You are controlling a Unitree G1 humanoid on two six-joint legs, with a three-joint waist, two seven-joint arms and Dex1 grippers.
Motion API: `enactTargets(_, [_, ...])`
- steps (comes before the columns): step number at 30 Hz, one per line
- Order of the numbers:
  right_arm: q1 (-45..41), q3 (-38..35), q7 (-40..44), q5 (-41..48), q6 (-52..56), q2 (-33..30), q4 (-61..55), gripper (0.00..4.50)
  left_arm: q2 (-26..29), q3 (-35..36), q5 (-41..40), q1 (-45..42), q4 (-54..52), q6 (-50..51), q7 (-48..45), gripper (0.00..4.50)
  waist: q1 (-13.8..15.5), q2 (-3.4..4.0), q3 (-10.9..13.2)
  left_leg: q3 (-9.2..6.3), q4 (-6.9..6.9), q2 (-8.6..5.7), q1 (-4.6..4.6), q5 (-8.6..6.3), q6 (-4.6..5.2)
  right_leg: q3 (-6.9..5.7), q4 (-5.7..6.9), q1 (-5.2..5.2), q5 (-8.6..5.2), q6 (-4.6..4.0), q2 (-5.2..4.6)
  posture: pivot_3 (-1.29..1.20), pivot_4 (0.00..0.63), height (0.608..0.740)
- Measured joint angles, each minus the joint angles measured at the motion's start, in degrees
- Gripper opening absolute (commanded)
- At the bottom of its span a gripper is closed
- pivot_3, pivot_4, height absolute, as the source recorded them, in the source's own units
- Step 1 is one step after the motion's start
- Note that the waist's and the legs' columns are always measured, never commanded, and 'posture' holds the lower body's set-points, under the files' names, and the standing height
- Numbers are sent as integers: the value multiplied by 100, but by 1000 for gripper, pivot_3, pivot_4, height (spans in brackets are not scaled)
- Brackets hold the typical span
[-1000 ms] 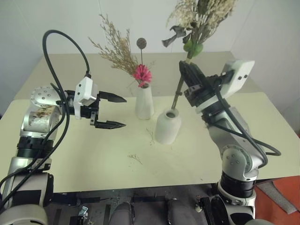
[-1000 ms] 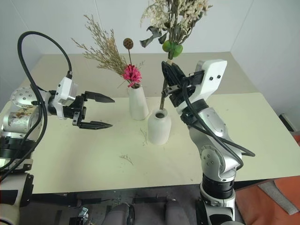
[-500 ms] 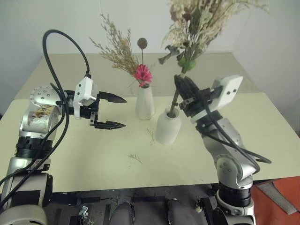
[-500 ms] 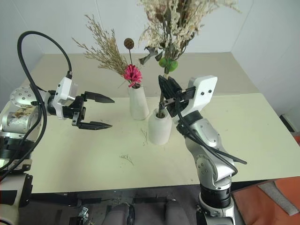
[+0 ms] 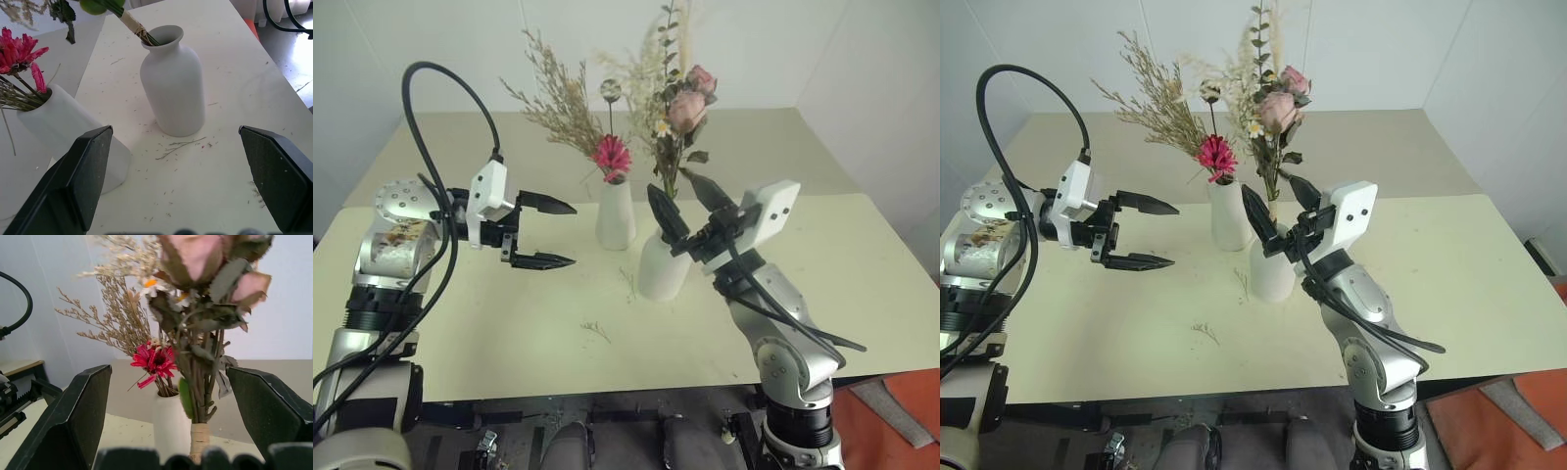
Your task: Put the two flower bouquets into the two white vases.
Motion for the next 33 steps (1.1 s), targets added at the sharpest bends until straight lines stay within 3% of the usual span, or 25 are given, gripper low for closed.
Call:
enactTargets(8, [753, -28, 179, 156, -20, -182, -599, 4442, -33, -3, 28, -66, 211, -94, -42, 4500, 13, 0, 0, -1, 0, 0, 1, 0, 0, -1, -1, 3, 0, 0, 0, 0, 150, 740])
enactTargets(12, [1177, -186, 356, 383, 7, -589, -1052, 4442, -67, -12, 29, -224, 382, -104, -126, 4500, 21, 0, 0, -1, 0, -1, 2, 0, 0, -3, -6, 8, 0, 1, 0, 0, 150, 740])
enactTargets(17, [1831, -1147, 856, 912, 188, -1737, -1467, 4442, -106, -32, 20, -310, 570, -40, -332, 4500, 68, -1, 0, 0, 1, -1, 5, 0, 1, -4, -21, 14, -1, 1, -1, 0, 150, 740])
enactTargets(20, [2272, -2248, 1398, 1453, 344, -2690, -1460, 4442, -58, -202, -65, -346, 757, 33, -489, 4500, 116, -1, 0, 2, 1, -1, 10, 0, 1, -2, -31, 18, -2, 1, 0, 0, 150, 740])
enactTargets(26, [2784, -4210, 3082, 2280, 696, -4446, -272, 4442, 377, -843, -825, -601, 1083, 209, -524, 4500, 147, -7, -2, 7, 4, -1, 24, 0, 1, 7, -30, 31, -3, 0, 0, 0, 150, 740])
enactTargets(29, [2777, -4520, 3676, 2101, 693, -5050, 407, 4442, 439, -1070, -1008, -697, 1137, 169, -526, 4500, 155, -7, -2, 9, 4, -1, 31, 0, 1, 8, -30, 37, -3, 0, 1, 0, 150, 740])
enactTargets(33, [2678, -4527, 4143, 1747, 535, -5315, 856, 4442, 437, -1113, -1091, -699, 1126, 147, -526, 4500, 148, -7, -2, 8, 4, 0, 24, 0, 1, 9, -30, 30, -4, 0, 2, 0, 150, 740])
